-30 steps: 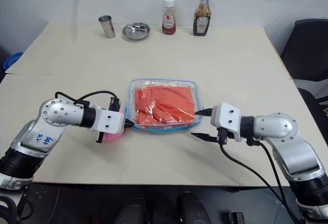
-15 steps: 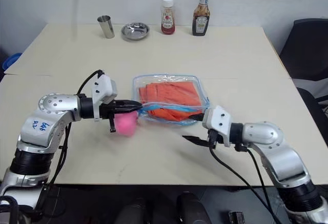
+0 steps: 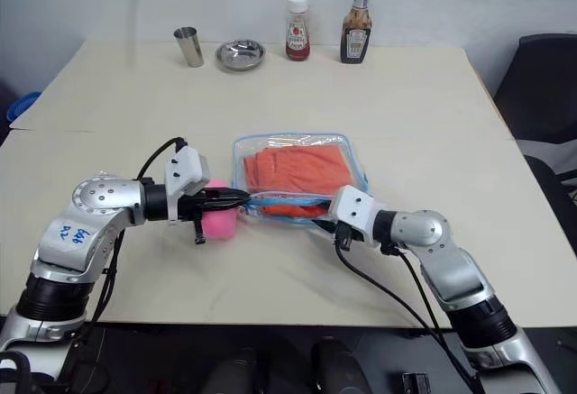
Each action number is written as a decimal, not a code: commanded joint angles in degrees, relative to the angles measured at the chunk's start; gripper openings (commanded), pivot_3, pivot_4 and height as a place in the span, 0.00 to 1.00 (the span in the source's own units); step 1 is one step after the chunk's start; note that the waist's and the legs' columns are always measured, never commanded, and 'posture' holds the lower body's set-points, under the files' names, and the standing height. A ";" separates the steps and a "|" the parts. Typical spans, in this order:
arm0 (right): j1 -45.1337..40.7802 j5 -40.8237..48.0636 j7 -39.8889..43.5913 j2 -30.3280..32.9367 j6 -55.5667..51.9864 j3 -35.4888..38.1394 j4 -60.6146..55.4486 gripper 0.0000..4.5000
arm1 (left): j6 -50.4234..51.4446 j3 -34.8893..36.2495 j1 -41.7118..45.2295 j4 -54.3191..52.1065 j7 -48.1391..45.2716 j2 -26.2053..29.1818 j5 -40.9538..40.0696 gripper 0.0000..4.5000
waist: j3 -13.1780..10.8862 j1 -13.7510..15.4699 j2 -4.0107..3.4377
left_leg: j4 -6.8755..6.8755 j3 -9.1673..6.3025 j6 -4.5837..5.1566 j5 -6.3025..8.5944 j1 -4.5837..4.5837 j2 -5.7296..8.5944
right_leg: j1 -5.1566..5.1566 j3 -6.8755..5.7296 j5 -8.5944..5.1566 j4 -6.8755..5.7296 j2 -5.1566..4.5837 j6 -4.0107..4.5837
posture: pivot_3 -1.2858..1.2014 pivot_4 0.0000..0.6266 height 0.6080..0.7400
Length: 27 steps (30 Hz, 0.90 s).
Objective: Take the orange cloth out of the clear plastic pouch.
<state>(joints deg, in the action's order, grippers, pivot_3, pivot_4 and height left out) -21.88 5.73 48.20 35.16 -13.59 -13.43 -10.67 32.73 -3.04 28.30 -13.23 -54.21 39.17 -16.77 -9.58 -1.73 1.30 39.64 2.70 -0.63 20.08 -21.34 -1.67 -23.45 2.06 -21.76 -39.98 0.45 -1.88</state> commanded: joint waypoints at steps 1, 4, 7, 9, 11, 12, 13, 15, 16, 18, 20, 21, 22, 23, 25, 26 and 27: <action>-0.64 0.17 0.09 -0.95 1.69 0.62 -1.10 0.32 | -0.07 0.40 0.91 -2.00 0.67 0.43 -0.44 0.00 | 0.00 -0.02 0.00 | 0.00 0.00 0.00 0.00 0.00 0.00 | 0.00 0.00 0.00 0.00 0.00 0.00 | 0.52 0.24 1.00; -0.67 -1.53 -0.69 -1.00 2.94 0.45 -1.06 0.32 | -0.18 0.28 0.65 -2.28 0.55 0.71 -0.46 0.00 | 0.00 0.00 0.00 | 0.00 0.00 0.00 0.00 0.00 0.00 | 0.00 0.00 0.00 0.00 0.00 0.00 | 0.52 0.24 1.00; -1.63 -4.69 -2.71 -1.84 4.79 -0.19 1.86 0.36 | 0.14 0.19 0.51 -2.90 0.66 0.70 -0.59 0.00 | 0.00 -0.01 0.00 | 0.00 0.00 0.00 0.00 0.00 0.00 | 0.01 0.00 0.00 0.00 0.00 0.00 | 0.52 0.24 1.00; -2.51 -6.24 -4.27 -2.97 5.25 -0.24 3.49 0.45 | 0.33 0.17 0.60 -3.06 0.69 0.66 -0.66 0.00 | 0.00 -0.09 0.00 | 0.00 0.00 0.00 0.00 0.00 0.00 | 0.00 0.00 0.00 0.00 0.00 0.00 | 0.52 0.24 1.00; -3.63 -9.66 -5.56 -3.35 7.77 -1.52 5.25 0.58 | 0.53 0.22 0.64 -3.28 0.68 0.66 -0.75 0.00 | 0.00 -0.14 0.00 | 0.00 0.00 0.00 0.00 0.01 0.00 | -0.01 0.00 0.00 -0.02 0.01 0.00 | 0.52 0.24 1.00; -4.04 -10.75 -5.89 -3.59 8.69 -2.07 5.93 0.65 | 0.62 0.26 0.64 -3.38 0.67 0.67 -0.79 0.00 | 0.00 -0.14 0.00 | 0.00 0.00 -0.01 0.00 0.00 0.00 | -0.02 0.00 0.00 -0.02 0.00 0.00 | 0.52 0.24 1.00; -4.20 -10.93 -5.80 -3.87 9.14 -2.32 6.28 0.65 | 0.66 0.29 0.63 -3.44 0.70 0.67 -0.79 0.00 | 0.00 -0.14 0.00 | 0.00 0.00 -0.01 0.00 0.00 0.00 | -0.01 0.00 0.00 -0.01 0.00 0.00 | 0.52 0.24 1.00; -4.35 -10.66 -5.21 -4.50 9.51 -2.68 6.50 0.65 | 0.70 0.33 0.62 -3.47 0.76 0.67 -0.74 0.00 | 0.00 -0.12 0.00 | 0.00 0.00 -0.01 0.00 0.00 0.00 | -0.01 0.00 0.00 -0.01 0.00 0.00 | 0.52 0.24 1.00; -4.40 -10.66 -5.00 -4.83 9.60 -2.81 6.45 0.65 | 0.67 0.33 0.63 -3.48 0.78 0.68 -0.70 0.00 | 0.00 -0.11 0.00 | 0.00 0.00 -0.01 0.00 0.00 0.00 | -0.01 0.00 0.00 -0.02 0.00 0.00 | 0.52 0.24 1.00; -4.53 -10.81 -4.61 -5.32 9.73 -3.14 6.38 0.65 | 0.54 0.39 0.61 -3.42 0.74 0.79 -0.61 0.00 | 0.00 -0.10 0.00 | 0.00 0.00 -0.01 0.00 0.00 0.00 | -0.01 0.00 0.00 -0.01 0.00 0.00 | 0.52 0.24 1.00; -4.94 -11.68 -4.97 -5.75 10.04 -3.51 6.88 0.65 | 0.54 0.40 0.60 -3.44 0.74 0.80 -0.60 0.00 | 0.00 -0.12 0.00 | 0.00 0.00 -0.01 0.00 0.00 0.00 | -0.01 0.00 0.00 -0.01 0.00 0.00 | 0.52 0.24 1.00; -5.20 -12.23 -5.14 -5.93 10.26 -3.69 7.21 0.65 | 0.54 0.37 0.60 -3.46 0.77 0.76 -0.59 0.00 | 0.00 -0.13 0.00 | 0.00 0.00 -0.01 0.00 0.00 0.00 | -0.01 0.00 0.00 -0.02 0.00 0.00 | 0.52 0.24 1.00; -5.55 -13.03 -5.34 -6.02 10.51 -4.04 7.69 0.65 | 0.56 0.32 0.60 -3.51 0.80 0.70 -0.60 0.00 | 0.00 -0.16 0.00 | 0.00 0.00 -0.01 0.00 0.00 0.00 | -0.01 0.00 0.00 -0.02 0.00 0.00 | 0.52 0.24 1.00; -5.94 -14.02 -5.68 -6.02 10.74 -4.47 8.29 0.65 | 0.59 0.27 0.60 -3.56 0.85 0.63 -0.61 0.00 | 0.00 -0.18 0.00 | 0.00 0.00 -0.01 -0.01 0.01 0.00 | -0.01 0.00 0.00 -0.02 0.00 0.00 | 0.52 0.24 1.00; -6.76 -16.67 -6.58 -5.83 11.76 -5.48 9.84 0.65 | 0.68 0.21 0.53 -3.80 0.92 0.51 -0.69 0.00 | 0.00 -0.18 0.00 | 0.00 0.00 -0.01 -0.01 0.00 0.00 | -0.01 0.00 0.00 -0.02 0.00 0.00 | 0.52 0.24 1.00; -7.13 -17.80 -6.83 -5.75 12.19 -5.92 10.53 0.65 | 0.68 0.19 0.54 -3.83 0.91 0.49 -0.72 0.00 | 0.00 -0.19 0.00 | 0.00 0.00 -0.01 -0.01 0.00 0.00 | -0.01 0.00 0.00 -0.01 0.00 0.00 | 0.52 0.24 1.00; -7.57 -18.83 -7.16 -5.83 12.36 -6.30 11.31 0.65 | 0.66 0.17 0.57 -3.81 0.89 0.49 -0.74 0.00 | 0.00 -0.17 0.00 | 0.00 0.00 -0.01 -0.01 0.00 0.00 | -0.01 0.00 0.00 -0.01 0.00 0.00 | 0.52 0.24 1.00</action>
<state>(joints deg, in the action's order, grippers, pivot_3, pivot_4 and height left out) -28.71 -11.74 41.95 29.48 -2.44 -19.33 0.65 33.64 -3.32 28.34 -15.08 -53.54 39.20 -16.79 -9.58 -1.90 1.30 39.64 2.70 -0.64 20.08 -21.33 -1.67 -23.46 2.06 -21.76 -40.00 0.45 -1.88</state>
